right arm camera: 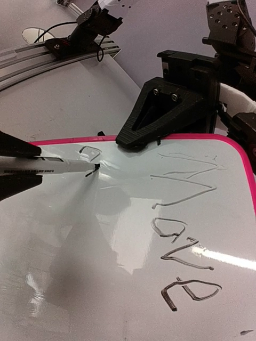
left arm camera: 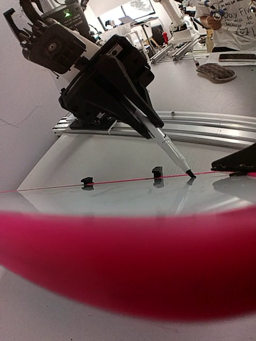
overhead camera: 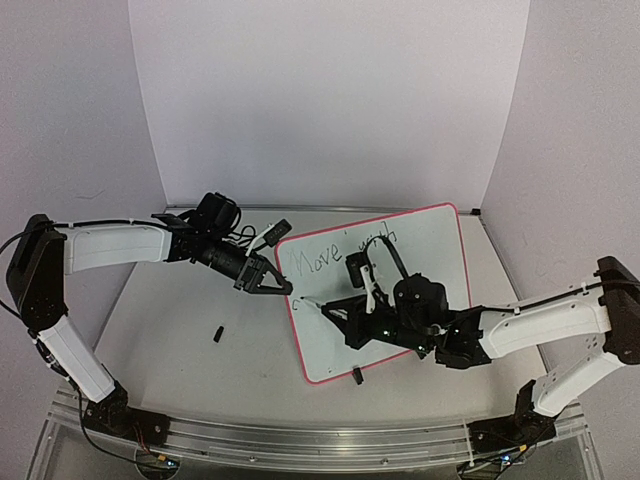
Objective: Write a sentence on the whiteboard
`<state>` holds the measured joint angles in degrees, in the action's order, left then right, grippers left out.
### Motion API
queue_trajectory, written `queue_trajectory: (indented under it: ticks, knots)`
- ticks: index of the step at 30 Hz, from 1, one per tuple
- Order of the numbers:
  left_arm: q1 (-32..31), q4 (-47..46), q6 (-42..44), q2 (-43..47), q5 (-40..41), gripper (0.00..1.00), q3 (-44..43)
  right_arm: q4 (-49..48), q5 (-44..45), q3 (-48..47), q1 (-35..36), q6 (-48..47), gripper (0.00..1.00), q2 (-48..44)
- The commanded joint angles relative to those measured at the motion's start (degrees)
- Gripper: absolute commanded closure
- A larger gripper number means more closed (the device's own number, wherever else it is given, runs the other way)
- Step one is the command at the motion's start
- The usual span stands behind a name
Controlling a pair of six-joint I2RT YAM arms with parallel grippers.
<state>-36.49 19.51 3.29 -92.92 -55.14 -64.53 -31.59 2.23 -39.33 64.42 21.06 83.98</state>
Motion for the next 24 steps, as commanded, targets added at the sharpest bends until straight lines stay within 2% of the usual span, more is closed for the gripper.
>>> queue_trajectory:
  ticks: [1,6,12,24]
  knots:
    - [-1.57,2.11,3.93,1.53,0.52,1.00,-1.83,2.66,-0.74,-1.38,0.10,-0.23,1.00,0.52]
    - [-1.68,2.07,3.98,1.39,0.52,1.00,-1.91,3.79,-0.95,0.04,0.12,0.85,1.00,-0.38]
    - [-1.75,2.09,3.97,1.39,0.55,1.00,-1.91,4.75,3.12,1.35,0.09,1.61,1.00,-2.86]
    - [-1.83,2.37,4.07,1.37,0.67,1.00,-1.95,4.88,3.58,-1.78,0.10,-0.68,1.00,-1.59]
